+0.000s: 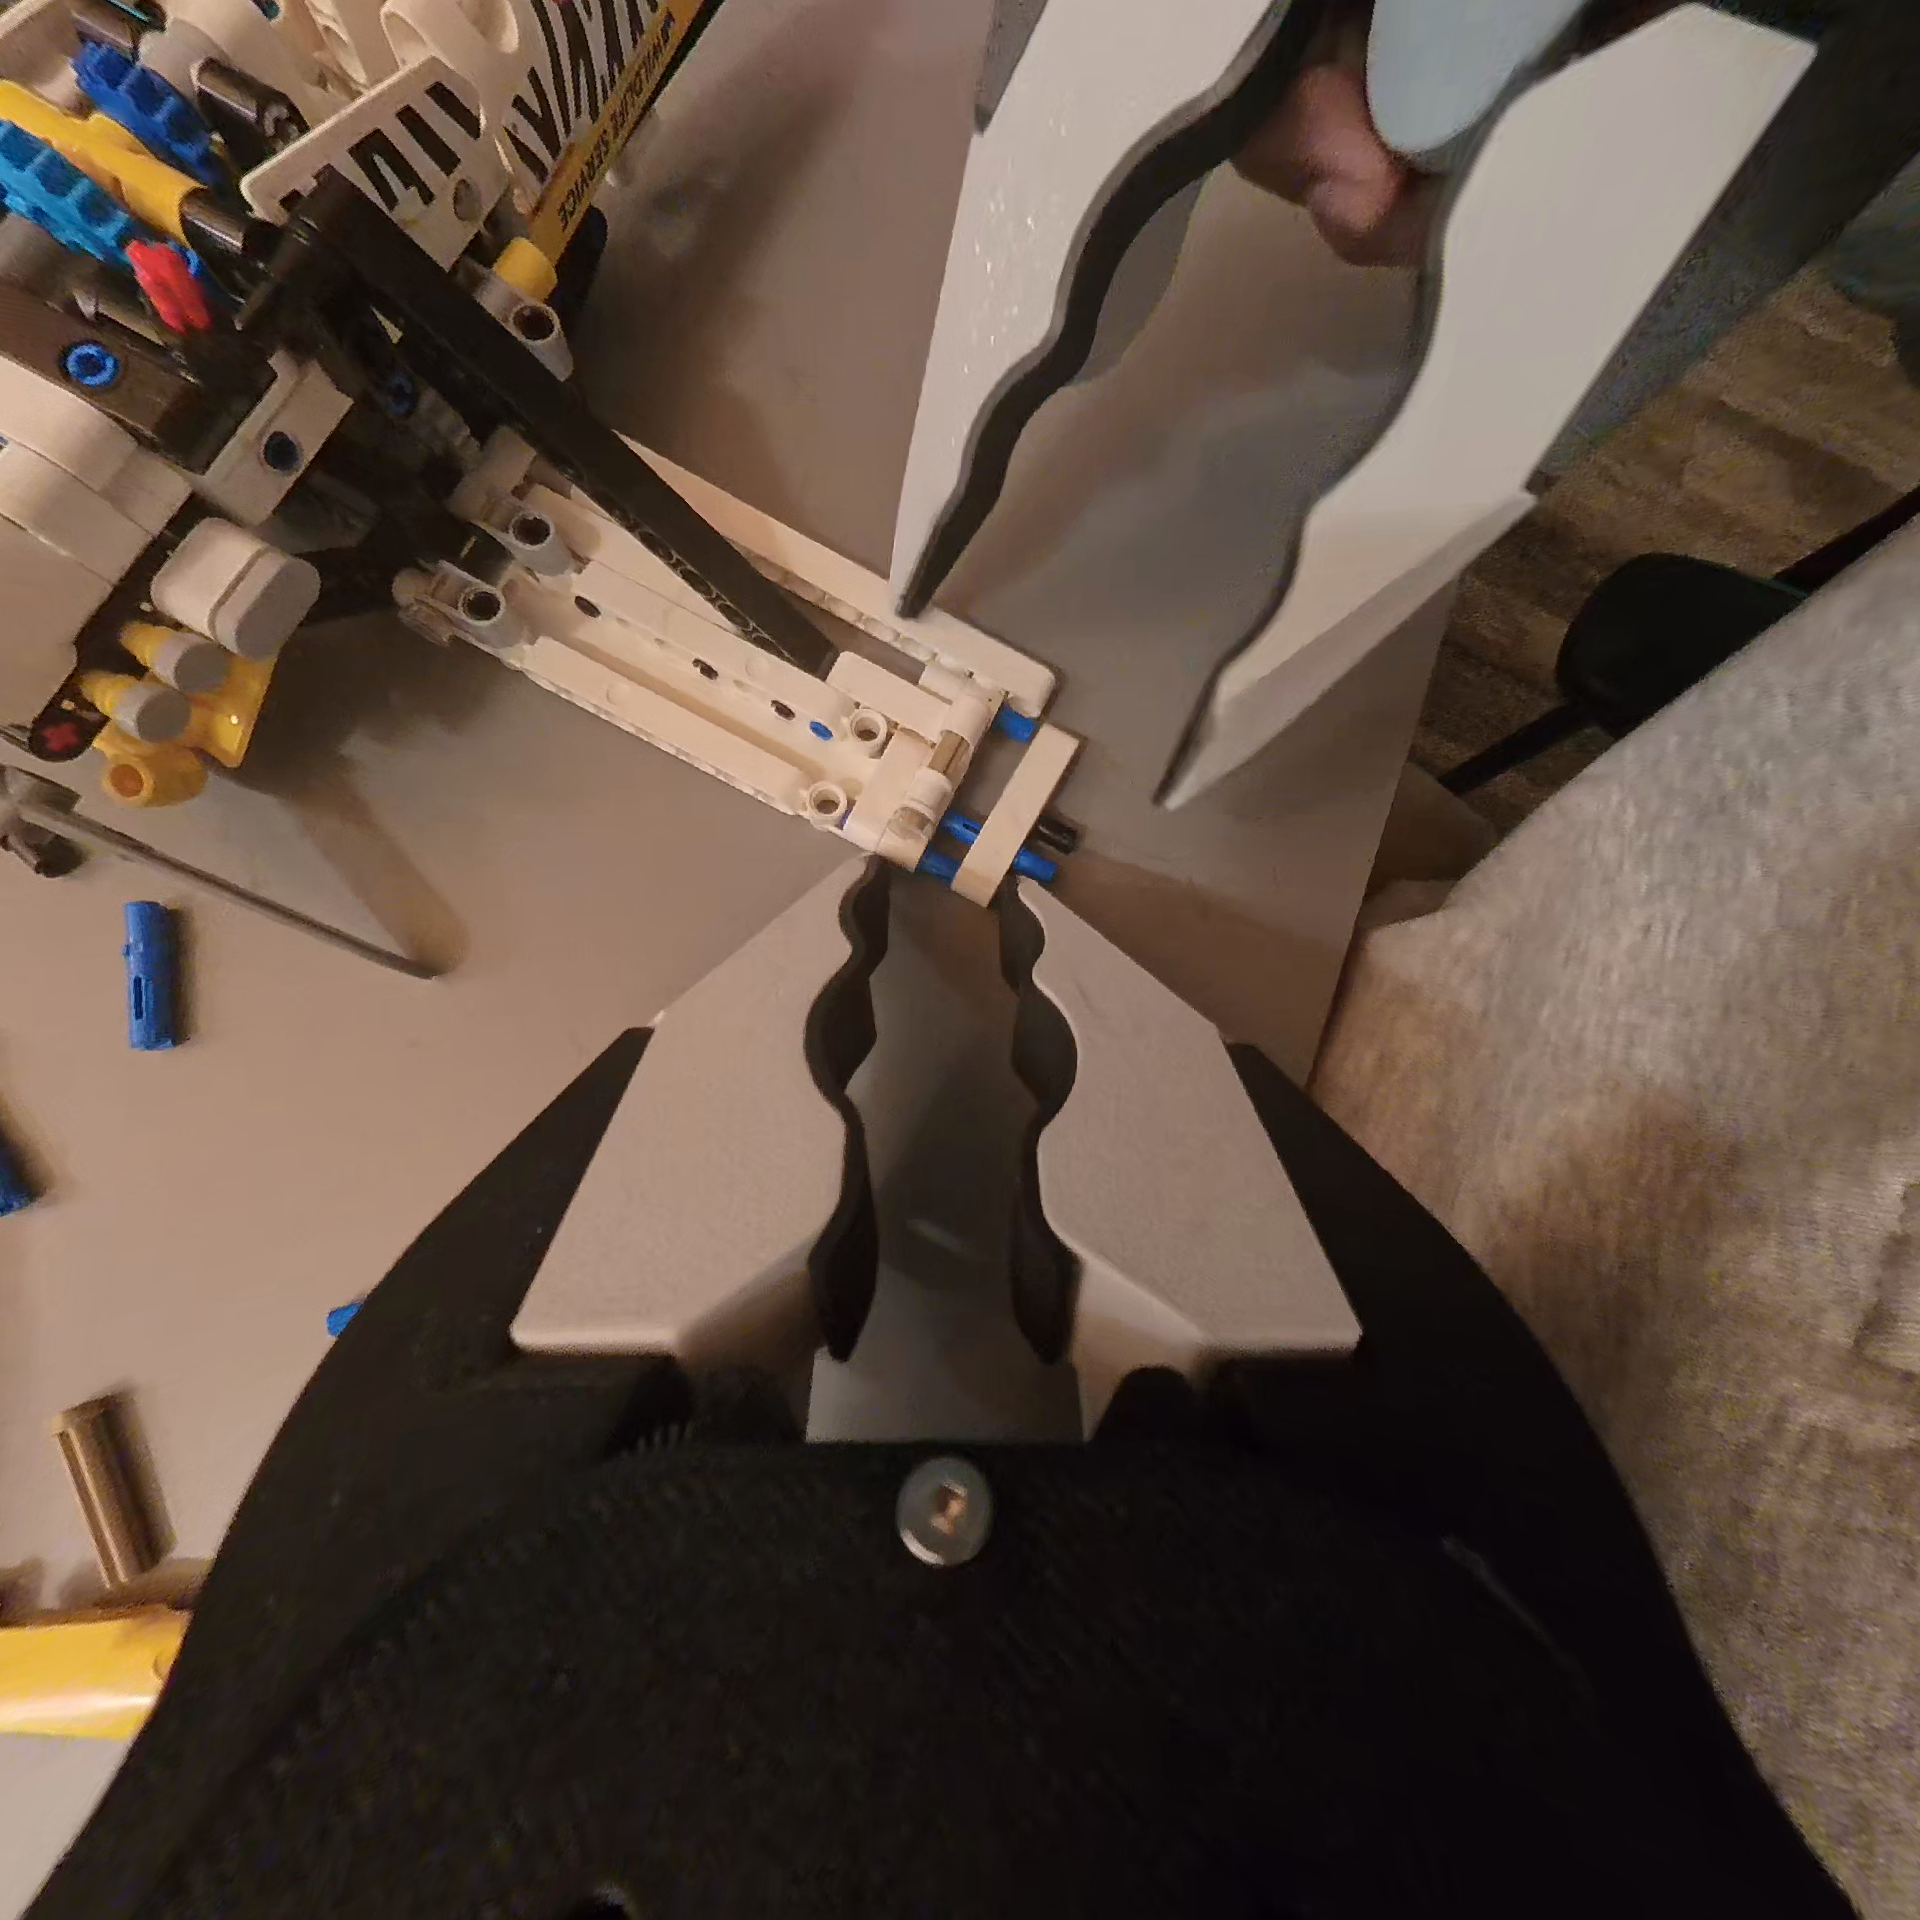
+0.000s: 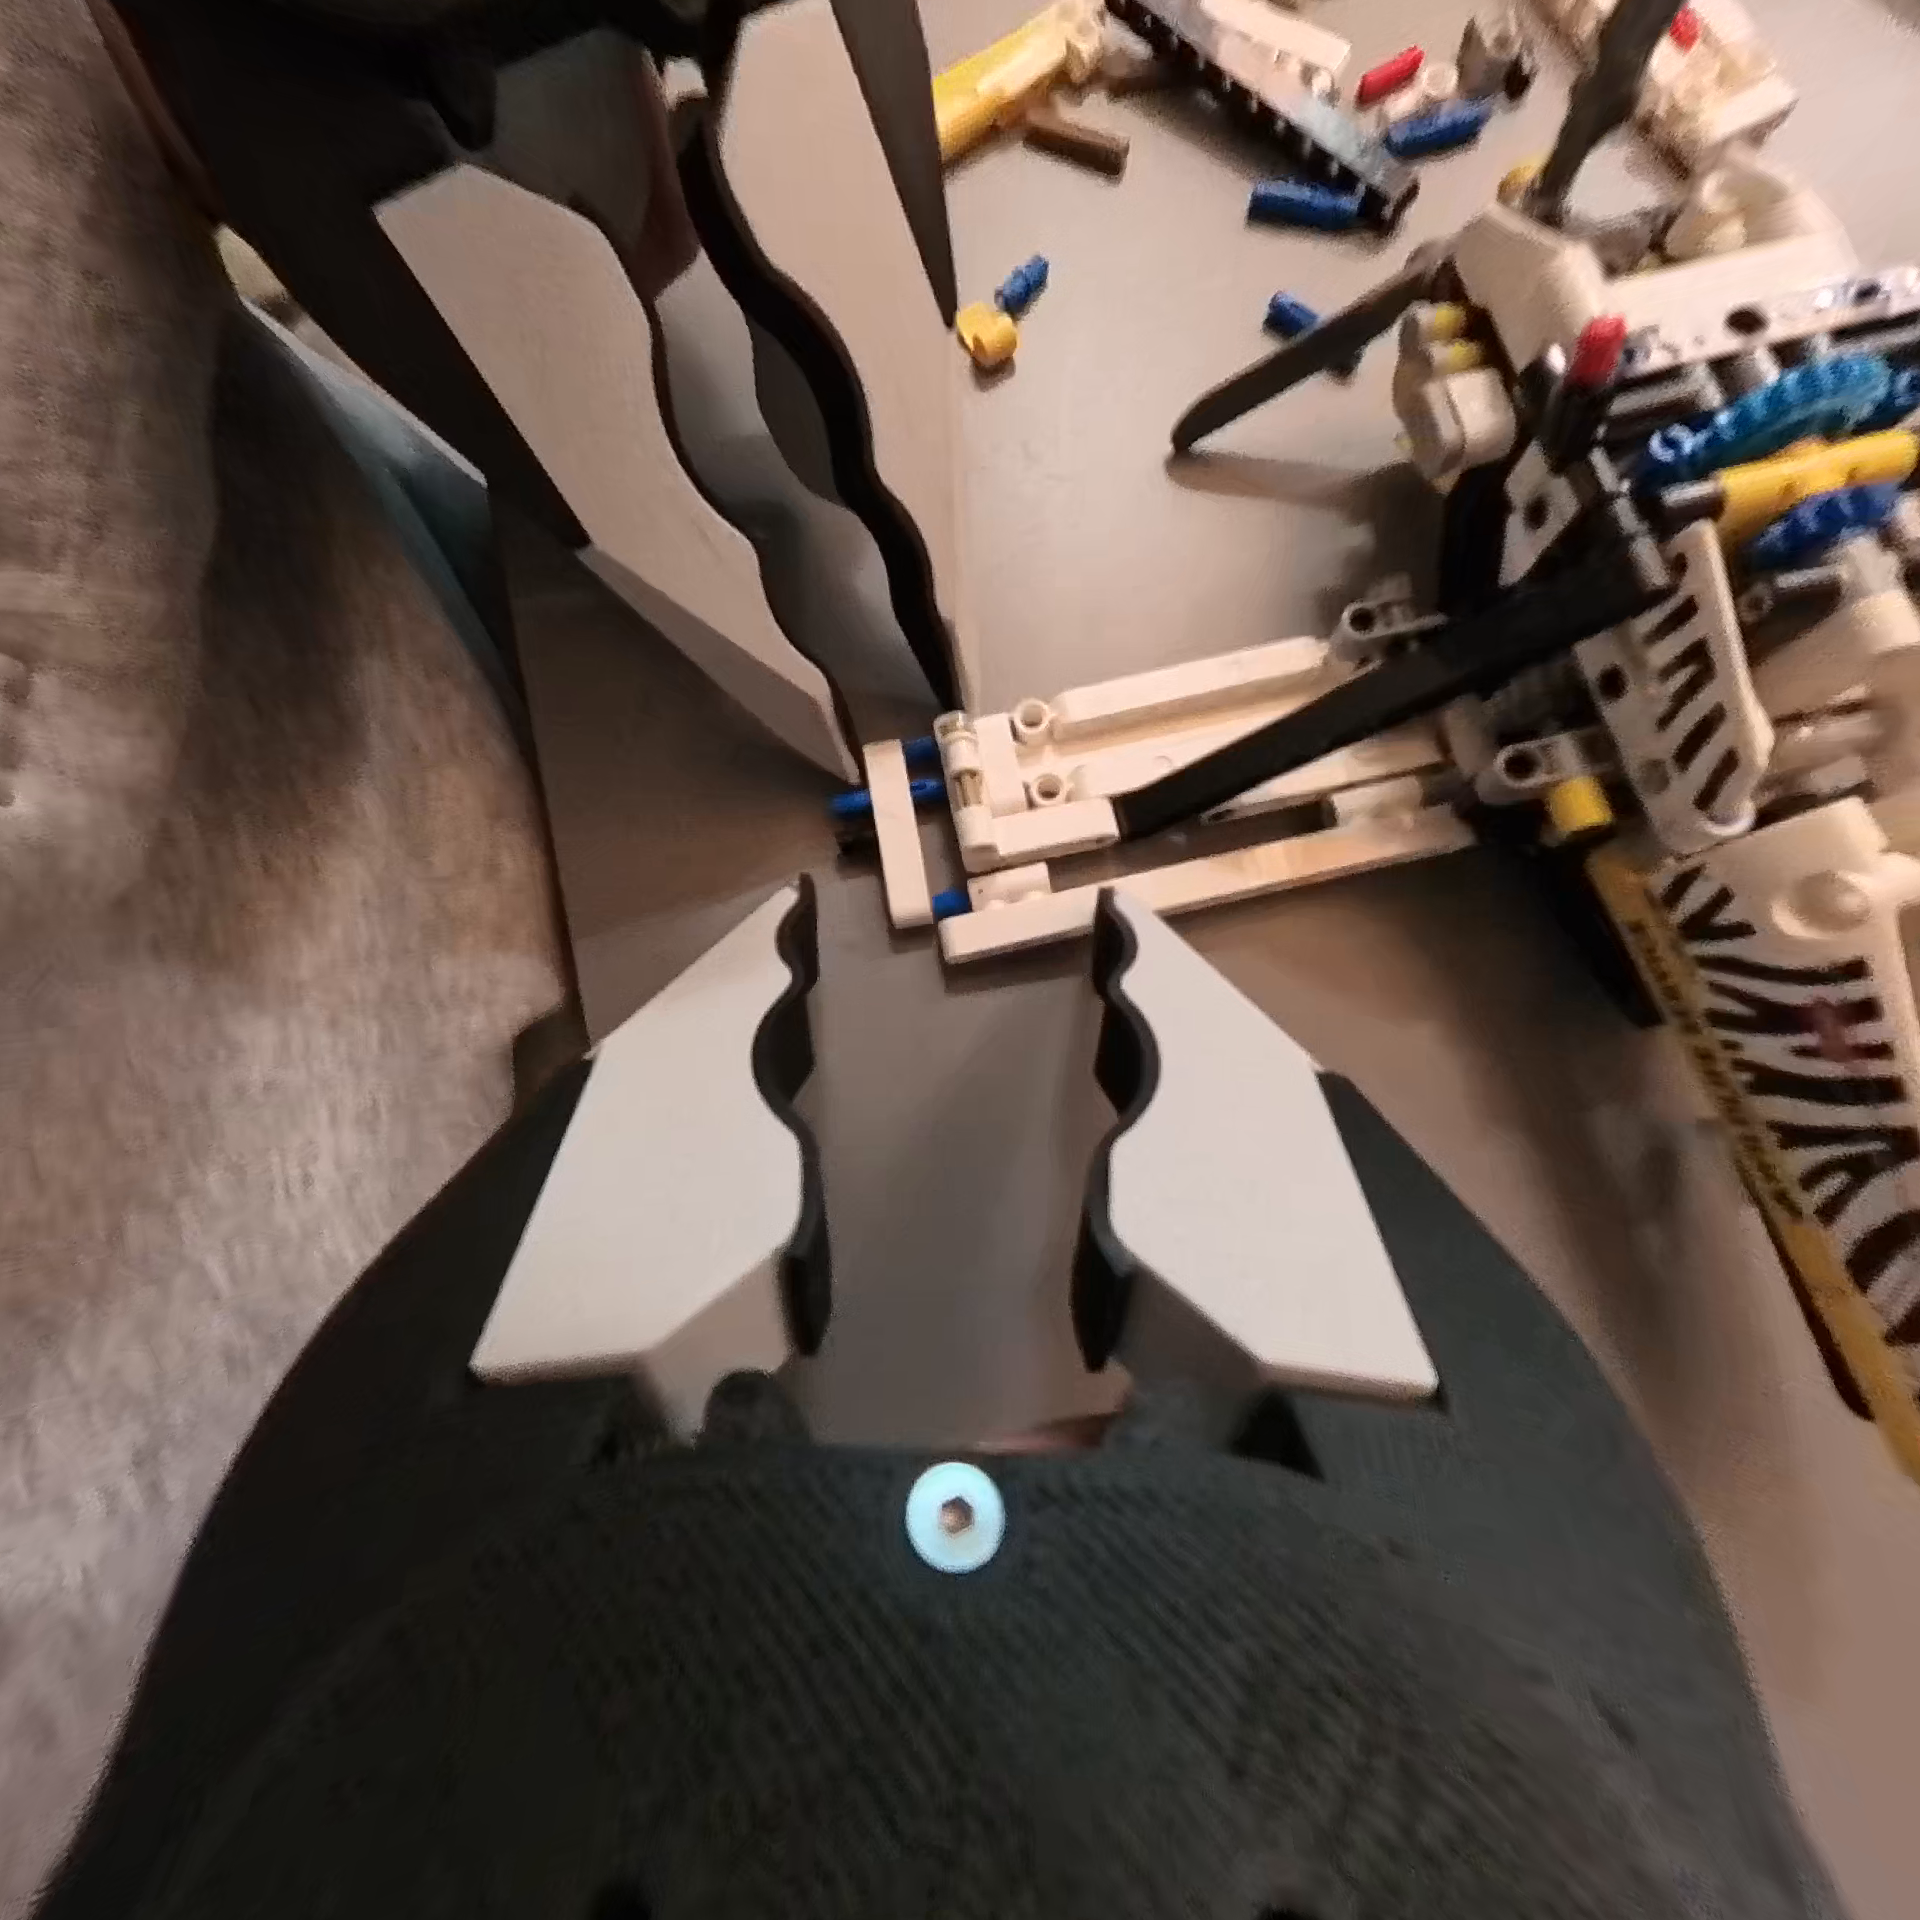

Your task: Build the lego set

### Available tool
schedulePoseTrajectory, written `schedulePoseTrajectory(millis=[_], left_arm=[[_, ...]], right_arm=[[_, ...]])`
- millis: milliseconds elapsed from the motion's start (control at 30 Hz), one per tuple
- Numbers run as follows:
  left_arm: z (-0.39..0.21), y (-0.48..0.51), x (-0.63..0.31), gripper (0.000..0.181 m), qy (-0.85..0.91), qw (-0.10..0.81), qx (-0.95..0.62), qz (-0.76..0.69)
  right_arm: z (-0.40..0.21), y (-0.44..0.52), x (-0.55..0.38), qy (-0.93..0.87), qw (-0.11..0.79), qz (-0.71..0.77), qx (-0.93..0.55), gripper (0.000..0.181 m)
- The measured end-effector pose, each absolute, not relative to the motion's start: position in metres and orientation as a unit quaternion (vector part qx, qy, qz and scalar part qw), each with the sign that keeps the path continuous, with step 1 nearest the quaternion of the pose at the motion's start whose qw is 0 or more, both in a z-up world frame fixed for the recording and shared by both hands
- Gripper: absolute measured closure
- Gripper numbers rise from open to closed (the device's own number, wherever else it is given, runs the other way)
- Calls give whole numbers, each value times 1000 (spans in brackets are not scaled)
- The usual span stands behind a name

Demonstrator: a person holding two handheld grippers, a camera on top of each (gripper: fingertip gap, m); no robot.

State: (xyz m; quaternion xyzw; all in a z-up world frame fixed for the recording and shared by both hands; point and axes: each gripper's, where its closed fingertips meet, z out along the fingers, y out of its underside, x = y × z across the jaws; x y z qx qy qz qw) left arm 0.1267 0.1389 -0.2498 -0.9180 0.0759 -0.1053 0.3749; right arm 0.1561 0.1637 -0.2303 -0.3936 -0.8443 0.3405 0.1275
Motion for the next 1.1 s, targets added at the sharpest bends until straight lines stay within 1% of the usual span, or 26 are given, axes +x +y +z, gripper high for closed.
schedulePoseTrajectory(millis=[67,167,333,533,800,833,900,933,1033,1100], left_arm=[[-250,140,127,162,76,375,-917,-108],[-250,142,126,163,76,374,-918,-108],[-250,144,127,162,77,376,-917,-103],[-250,144,128,160,83,377,-917,-101],[-251,144,126,158,95,378,-916,-93],[-250,144,125,155,99,380,-915,-87],[-249,146,117,138,115,388,-913,-61],[-248,147,115,133,128,392,-910,-52],[-249,147,117,130,176,394,-901,-38],[-249,147,120,137,191,391,-899,-51]], right_arm=[[-232,160,156,-854,128,337,-376,125],[-239,162,156,-873,127,302,-361,129],[-241,164,155,-884,127,271,-359,132],[-241,170,150,-876,140,271,-374,149],[-241,170,149,-875,130,285,-370,149],[-241,170,149,-875,131,285,-370,149],[-241,170,148,-874,131,287,-369,149],[-241,171,148,-874,132,288,-369,149],[-241,170,147,-873,141,290,-367,149],[-241,170,146,-872,154,289,-364,149]])
